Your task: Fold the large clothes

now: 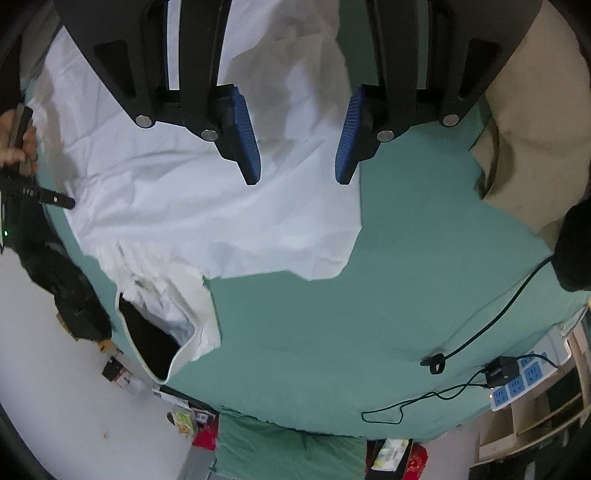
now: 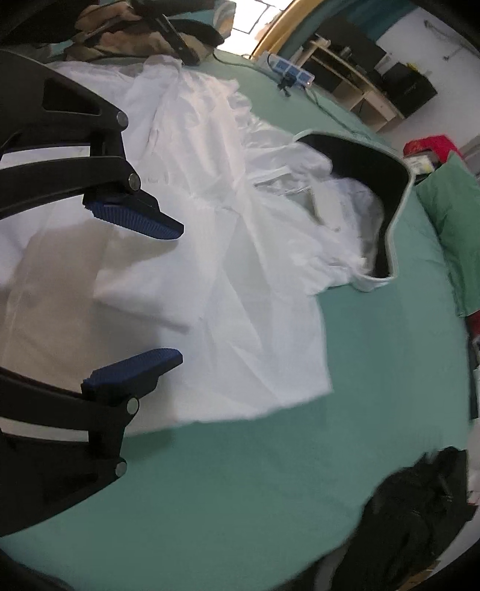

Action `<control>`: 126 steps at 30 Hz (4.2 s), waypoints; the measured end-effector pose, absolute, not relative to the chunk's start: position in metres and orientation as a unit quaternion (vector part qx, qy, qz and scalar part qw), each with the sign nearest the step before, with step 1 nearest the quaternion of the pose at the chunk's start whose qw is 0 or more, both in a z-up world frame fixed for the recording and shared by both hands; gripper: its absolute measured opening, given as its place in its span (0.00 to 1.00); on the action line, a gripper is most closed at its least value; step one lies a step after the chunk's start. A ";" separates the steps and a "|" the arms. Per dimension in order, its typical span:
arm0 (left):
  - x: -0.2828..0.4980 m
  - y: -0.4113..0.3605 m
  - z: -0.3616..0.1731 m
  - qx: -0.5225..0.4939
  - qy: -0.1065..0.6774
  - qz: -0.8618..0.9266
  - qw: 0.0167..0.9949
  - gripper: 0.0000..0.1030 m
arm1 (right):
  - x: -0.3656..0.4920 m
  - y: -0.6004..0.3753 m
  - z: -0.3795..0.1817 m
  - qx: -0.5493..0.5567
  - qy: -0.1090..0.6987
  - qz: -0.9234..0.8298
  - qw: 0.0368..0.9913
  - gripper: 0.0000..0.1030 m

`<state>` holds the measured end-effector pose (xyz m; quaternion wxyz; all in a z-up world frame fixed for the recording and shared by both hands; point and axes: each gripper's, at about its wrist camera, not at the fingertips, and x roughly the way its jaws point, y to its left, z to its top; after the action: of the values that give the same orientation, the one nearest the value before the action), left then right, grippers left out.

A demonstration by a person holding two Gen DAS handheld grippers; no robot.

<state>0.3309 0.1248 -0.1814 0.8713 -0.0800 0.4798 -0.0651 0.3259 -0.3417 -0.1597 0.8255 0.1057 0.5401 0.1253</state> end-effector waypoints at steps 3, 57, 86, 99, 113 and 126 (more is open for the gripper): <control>0.331 0.132 -0.194 -0.073 0.494 -0.052 0.865 0.43 | 0.326 -0.335 -0.163 0.067 0.534 0.098 0.837 0.05; 0.364 0.177 -0.149 -0.061 0.415 0.057 0.906 0.43 | 0.426 -0.192 -0.122 -0.290 0.428 0.213 0.829 0.03; 0.367 0.207 -0.146 -0.100 0.405 0.084 0.905 0.43 | 0.536 -0.208 -0.010 -0.181 0.441 0.244 0.845 0.69; 0.365 0.195 -0.152 -0.086 0.412 0.061 0.905 0.43 | 0.505 -0.185 -0.111 -0.253 0.528 0.372 0.720 0.82; 0.368 0.194 -0.161 -0.081 0.424 0.061 0.900 0.43 | 0.522 -0.168 -0.146 -0.301 0.560 0.461 0.619 1.00; 0.364 0.189 -0.155 -0.117 0.421 0.031 0.899 0.43 | 0.474 -0.136 -0.120 -0.450 0.495 0.403 0.625 0.08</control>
<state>0.3641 0.1891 -0.1549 0.8992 -0.1169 0.4206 0.0314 0.4736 -0.1357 -0.1200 0.6252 -0.4496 0.4945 0.4031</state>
